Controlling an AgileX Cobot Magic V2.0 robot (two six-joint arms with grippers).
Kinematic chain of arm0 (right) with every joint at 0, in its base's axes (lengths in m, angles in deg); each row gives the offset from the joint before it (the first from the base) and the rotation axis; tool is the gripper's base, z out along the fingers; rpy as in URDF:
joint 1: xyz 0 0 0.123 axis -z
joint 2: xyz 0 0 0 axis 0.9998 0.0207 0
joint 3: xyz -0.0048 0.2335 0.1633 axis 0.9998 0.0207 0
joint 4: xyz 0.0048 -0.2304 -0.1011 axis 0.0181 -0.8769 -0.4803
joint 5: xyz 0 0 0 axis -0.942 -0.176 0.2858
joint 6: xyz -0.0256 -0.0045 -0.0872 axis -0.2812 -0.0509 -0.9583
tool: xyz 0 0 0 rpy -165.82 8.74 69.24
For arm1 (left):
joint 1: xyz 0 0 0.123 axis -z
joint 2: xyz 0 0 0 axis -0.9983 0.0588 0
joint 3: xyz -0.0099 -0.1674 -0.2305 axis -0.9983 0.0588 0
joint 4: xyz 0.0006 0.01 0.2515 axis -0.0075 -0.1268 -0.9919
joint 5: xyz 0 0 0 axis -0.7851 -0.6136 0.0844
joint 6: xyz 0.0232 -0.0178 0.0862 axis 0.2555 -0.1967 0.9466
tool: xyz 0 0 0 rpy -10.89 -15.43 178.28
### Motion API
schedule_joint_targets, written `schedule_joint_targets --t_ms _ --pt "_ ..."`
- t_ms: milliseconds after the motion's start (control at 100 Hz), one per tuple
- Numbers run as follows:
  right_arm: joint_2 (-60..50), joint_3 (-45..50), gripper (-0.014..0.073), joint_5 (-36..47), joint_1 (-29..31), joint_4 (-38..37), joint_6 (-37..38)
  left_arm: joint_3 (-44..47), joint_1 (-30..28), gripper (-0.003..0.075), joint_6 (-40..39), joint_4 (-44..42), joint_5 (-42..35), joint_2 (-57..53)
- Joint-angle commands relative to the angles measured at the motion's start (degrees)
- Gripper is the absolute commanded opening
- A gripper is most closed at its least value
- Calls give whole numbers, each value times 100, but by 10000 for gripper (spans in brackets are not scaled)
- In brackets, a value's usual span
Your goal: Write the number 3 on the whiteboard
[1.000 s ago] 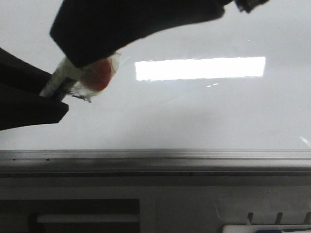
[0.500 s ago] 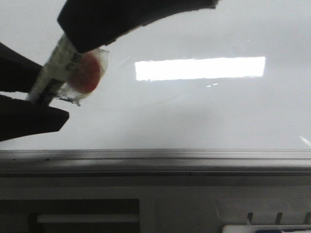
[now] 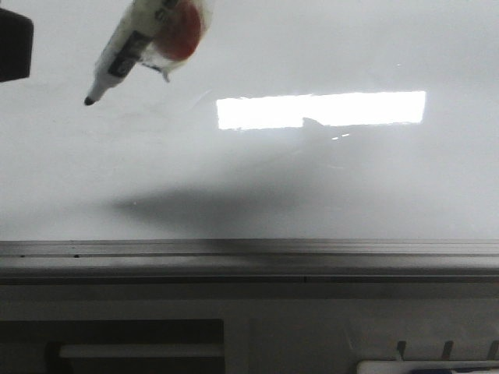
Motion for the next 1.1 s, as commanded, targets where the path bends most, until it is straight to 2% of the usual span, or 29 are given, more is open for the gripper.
schedule_joint_targets --t_ms 0,230,1090 --pt "-132 -394 -61 101 246 83 -10 -150 33 448 -48 97 -395 -52" --pt "-90 -597 -61 -101 647 67 -10 -150 33 419 -48 314 -395 -52" --pt "605 -879 -61 281 803 -112 -10 -150 33 419 -48 451 -395 -52"
